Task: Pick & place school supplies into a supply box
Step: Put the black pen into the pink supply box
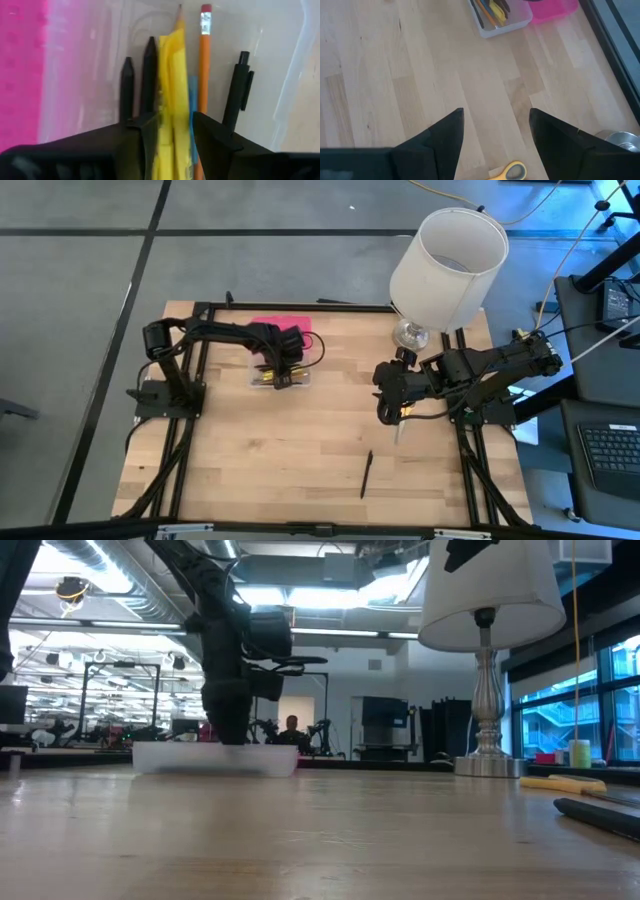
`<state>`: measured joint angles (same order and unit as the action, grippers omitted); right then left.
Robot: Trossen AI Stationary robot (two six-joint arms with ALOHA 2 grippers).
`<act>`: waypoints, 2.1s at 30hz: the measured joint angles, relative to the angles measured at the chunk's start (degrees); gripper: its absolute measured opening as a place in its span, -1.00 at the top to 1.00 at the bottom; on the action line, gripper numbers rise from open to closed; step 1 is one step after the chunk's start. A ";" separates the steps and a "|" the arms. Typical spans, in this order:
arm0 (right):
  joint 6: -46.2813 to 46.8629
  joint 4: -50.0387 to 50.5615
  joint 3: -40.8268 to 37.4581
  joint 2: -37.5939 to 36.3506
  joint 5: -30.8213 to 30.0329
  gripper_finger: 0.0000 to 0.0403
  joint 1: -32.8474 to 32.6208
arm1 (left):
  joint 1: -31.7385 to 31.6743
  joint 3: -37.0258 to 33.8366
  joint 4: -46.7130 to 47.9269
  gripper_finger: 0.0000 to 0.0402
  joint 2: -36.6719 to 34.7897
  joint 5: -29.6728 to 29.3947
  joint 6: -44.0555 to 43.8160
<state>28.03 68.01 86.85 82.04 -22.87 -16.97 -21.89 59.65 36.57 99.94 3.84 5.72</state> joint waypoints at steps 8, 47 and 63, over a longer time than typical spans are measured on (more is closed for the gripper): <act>0.00 0.00 0.00 0.00 0.00 -0.14 0.00 | -0.07 0.34 1.67 0.43 -1.20 -7.26 0.67; -13.62 0.77 -0.02 7.32 14.97 -0.14 -9.05 | 29.18 6.61 -21.41 0.46 -14.44 0.35 -35.85; -22.87 -1.06 -0.04 12.63 15.13 -0.14 -16.49 | 39.67 6.63 -50.94 0.47 -3.76 -3.44 -43.99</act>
<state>5.16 66.95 86.80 94.67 -7.75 -33.47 17.77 66.28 -14.38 96.17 0.39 -38.28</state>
